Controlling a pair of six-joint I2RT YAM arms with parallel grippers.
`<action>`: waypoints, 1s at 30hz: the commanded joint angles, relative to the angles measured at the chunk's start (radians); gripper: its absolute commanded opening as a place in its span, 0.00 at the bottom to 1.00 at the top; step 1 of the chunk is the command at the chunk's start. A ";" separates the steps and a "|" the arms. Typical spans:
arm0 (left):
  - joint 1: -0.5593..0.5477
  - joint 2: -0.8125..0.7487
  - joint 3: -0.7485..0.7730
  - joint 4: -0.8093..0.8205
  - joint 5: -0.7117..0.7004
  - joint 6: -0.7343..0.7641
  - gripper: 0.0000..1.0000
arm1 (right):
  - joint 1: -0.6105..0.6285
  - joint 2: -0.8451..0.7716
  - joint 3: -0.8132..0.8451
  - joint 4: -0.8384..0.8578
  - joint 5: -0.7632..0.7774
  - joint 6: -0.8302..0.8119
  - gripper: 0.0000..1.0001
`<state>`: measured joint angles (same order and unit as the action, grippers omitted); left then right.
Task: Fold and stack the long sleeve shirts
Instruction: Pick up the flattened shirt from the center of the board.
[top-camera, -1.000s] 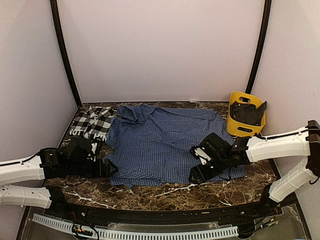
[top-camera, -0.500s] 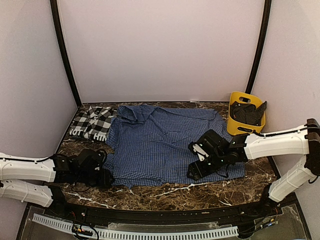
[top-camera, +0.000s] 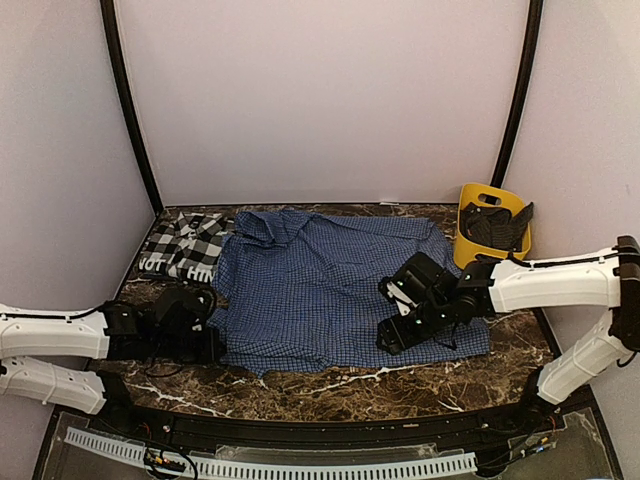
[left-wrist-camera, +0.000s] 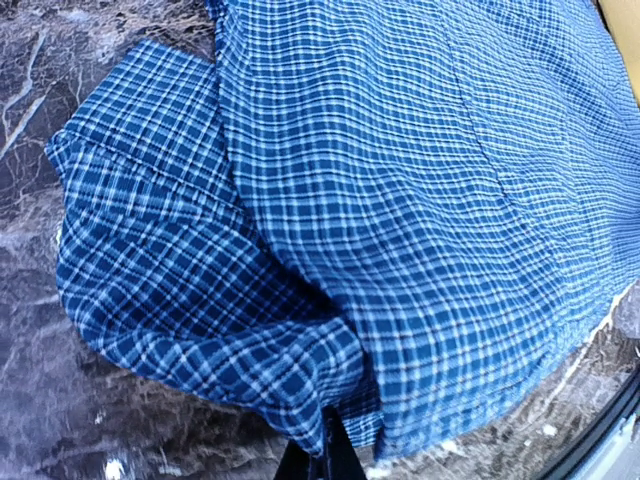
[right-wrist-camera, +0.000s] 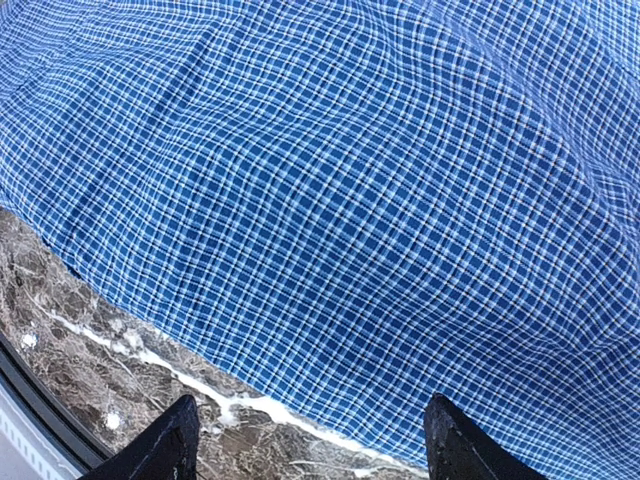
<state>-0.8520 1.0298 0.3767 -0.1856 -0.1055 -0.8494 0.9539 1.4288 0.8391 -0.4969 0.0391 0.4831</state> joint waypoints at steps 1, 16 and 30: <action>-0.033 -0.067 0.108 -0.275 0.054 -0.090 0.00 | -0.006 -0.020 0.052 -0.072 0.043 -0.014 0.74; -0.109 -0.334 0.436 -0.734 0.176 -0.103 0.00 | -0.047 -0.101 0.068 -0.233 0.020 -0.030 0.74; -0.110 -0.300 0.366 -0.497 0.383 0.000 0.00 | -0.063 -0.164 -0.017 -0.257 0.003 0.019 0.75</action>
<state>-0.9585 0.7292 0.7311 -0.7670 0.2558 -0.8997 0.8974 1.2949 0.8536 -0.7284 0.0418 0.4675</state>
